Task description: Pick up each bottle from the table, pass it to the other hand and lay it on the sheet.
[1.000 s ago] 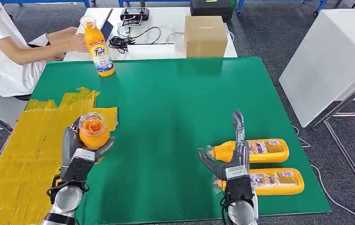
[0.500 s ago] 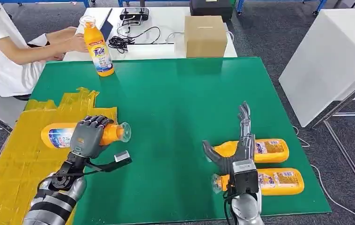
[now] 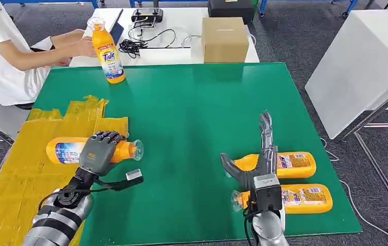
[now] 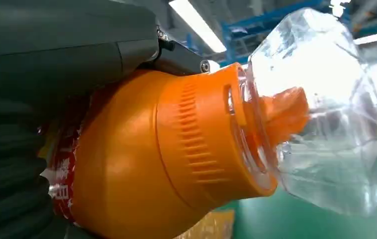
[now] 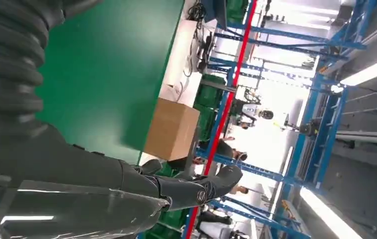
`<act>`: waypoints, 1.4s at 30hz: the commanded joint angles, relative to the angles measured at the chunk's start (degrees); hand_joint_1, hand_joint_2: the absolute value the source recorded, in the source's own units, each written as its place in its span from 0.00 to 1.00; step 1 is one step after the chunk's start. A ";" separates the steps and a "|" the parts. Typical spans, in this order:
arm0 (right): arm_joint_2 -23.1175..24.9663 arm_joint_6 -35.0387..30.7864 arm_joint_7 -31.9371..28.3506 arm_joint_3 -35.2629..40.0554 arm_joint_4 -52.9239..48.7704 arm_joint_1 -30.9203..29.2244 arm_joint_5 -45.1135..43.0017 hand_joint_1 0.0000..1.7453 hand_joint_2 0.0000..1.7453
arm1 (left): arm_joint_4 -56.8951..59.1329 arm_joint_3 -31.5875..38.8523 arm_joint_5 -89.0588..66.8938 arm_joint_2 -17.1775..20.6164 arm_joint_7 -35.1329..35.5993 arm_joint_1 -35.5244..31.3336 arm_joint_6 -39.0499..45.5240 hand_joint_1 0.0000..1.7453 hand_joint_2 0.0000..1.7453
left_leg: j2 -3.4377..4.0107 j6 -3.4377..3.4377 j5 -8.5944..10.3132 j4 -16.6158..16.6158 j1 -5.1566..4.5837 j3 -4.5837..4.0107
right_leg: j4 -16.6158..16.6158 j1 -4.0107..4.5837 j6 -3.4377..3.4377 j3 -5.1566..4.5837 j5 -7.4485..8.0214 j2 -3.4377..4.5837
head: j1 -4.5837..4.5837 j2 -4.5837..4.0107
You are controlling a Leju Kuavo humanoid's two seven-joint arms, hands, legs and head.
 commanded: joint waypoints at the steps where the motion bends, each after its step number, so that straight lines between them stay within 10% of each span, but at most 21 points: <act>1: -2.37 -0.14 -0.84 2.79 6.09 -3.74 -1.45 0.00 1.00 | 24.06 -3.61 0.87 1.74 -1.71 -5.34 2.45 1.00 1.00 | 0.18 -0.07 -0.02 -0.10 0.04 0.24 | -0.12 0.04 -0.03 0.20 0.03 0.13 | -0.02 0.00; 2: -2.44 -0.16 -0.84 3.14 6.45 -3.99 -1.45 0.00 1.00 | 26.23 -3.06 0.62 1.49 -1.30 -5.73 2.45 1.00 1.00 | 0.13 -0.05 0.00 -0.08 0.03 0.16 | -0.10 0.03 -0.02 0.13 0.03 0.09 | 0.00 0.00; 4: -2.64 -0.23 -0.84 3.77 6.80 -4.20 -1.45 0.00 1.00 | 28.02 -0.34 2.46 0.76 -1.81 -5.74 2.45 0.00 1.00 | 0.10 -0.05 0.00 -0.07 0.03 0.15 | -0.09 0.03 -0.02 0.12 0.02 0.08 | 0.00 0.00; 17: -2.68 -0.77 0.26 4.66 7.31 -3.85 -0.85 0.00 1.00 | 33.33 8.79 8.28 -2.18 -1.43 -7.63 2.45 0.00 1.00 | 0.22 -0.10 0.00 -0.13 0.07 0.66 | -0.15 0.07 -0.04 0.61 0.09 0.20 | 0.00 0.00; 26: -2.77 -1.03 0.67 3.95 6.70 -2.82 0.10 0.00 1.00 | 22.11 21.63 20.84 -6.94 -14.95 -4.76 2.45 0.00 1.00 | 0.08 -0.08 -0.01 -0.09 0.07 0.69 | -0.13 0.08 -0.01 0.71 0.03 0.03 | 0.00 0.00; 42: -4.00 -4.20 2.14 2.97 5.44 -2.02 7.02 0.00 1.00 | -0.15 15.54 43.88 -9.24 -26.92 3.52 1.85 0.00 1.00 | -0.01 -0.09 -0.03 -0.02 0.05 0.46 | -0.08 0.05 -0.02 0.47 -0.01 -0.01 | 0.02 0.00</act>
